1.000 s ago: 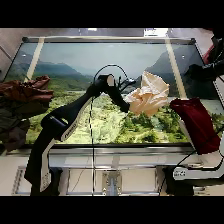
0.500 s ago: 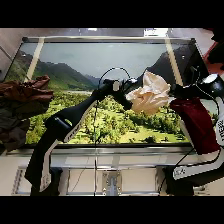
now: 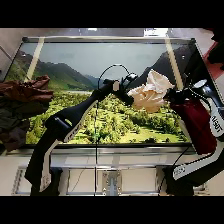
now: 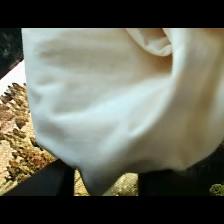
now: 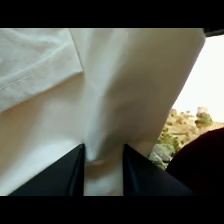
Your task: Fold the shirts.
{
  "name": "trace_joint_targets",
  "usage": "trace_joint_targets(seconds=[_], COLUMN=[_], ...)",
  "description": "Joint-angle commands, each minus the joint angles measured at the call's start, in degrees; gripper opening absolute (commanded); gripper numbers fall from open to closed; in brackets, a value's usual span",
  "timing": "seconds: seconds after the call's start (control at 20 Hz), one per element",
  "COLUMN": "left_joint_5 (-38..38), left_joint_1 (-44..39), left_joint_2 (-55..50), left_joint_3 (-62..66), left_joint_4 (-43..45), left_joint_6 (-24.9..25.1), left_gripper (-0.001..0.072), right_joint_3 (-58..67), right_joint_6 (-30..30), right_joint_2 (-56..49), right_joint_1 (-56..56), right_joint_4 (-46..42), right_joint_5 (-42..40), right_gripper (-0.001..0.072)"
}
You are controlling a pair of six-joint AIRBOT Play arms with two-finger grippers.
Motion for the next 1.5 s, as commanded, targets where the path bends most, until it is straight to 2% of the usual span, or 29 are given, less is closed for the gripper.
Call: trace_joint_targets(seconds=[0.0,0.05,0.15,0.25,0.45,0.5,0.6,0.75,0.85,1.1,1.15,1.35,1.45], left_joint_5=[2.14,2.95,3.98,3.48,3.17,3.19,3.13,1.88,0.63,-3.10,-5.51,-20.00,-23.45], left_joint_1=[-0.02,-0.02,0.00,0.04,0.04,0.09,0.52,1.51,1.70,1.36,1.31,1.38,1.38], left_joint_2=[-0.02,-0.02,-0.02,0.04,4.37,6.34,11.30,20.39,26.84,41.24,42.97,43.50,41.79], left_joint_3=[-0.02,-0.02,0.02,1.11,2.32,2.32,2.32,2.32,2.32,2.32,2.32,-0.07,-4.02], left_joint_4=[0.07,0.07,0.68,6.91,32.96,38.73,46.95,53.51,56.30,55.52,53.86,42.10,38.56], left_joint_6=[-0.98,-0.98,-0.98,-2.91,-18.99,-21.73,-25.24,-28.13,-28.11,-27.76,-26.67,-16.33,-14.19], left_gripper=[0.0003,0.0010,0.0010,0.0009,0.0009,0.0008,0.0009,0.0009,0.0009,0.0009,0.0009,0.0009,0.0009], right_joint_3=[-0.04,-0.04,0.00,0.63,4.50,5.62,7.98,11.23,13.68,18.73,18.97,17.49,14.53], right_joint_6=[-0.02,-0.04,-0.83,-1.77,-2.27,-2.86,-3.19,-3.30,-3.28,-3.17,-2.97,-0.09,0.09], right_joint_2=[-0.42,-0.42,-0.33,0.68,7.30,9.79,15.74,25.59,32.83,47.60,49.31,48.24,45.20], right_joint_1=[0.15,0.15,0.13,0.13,0.15,0.15,0.15,0.15,0.15,2.38,3.80,10.25,13.64], right_joint_4=[-0.42,0.17,2.40,3.63,2.05,1.73,0.61,-0.11,0.11,2.51,2.58,2.67,2.47], right_joint_5=[-1.95,-2.36,-2.25,-1.33,1.27,2.08,4.02,7.65,9.64,9.90,9.75,10.75,10.43], right_gripper=[0.0152,0.0035,0.0031,0.0030,0.0030,0.0029,0.0029,0.0029,0.0029,0.0029,0.0028,0.0028,0.0029])
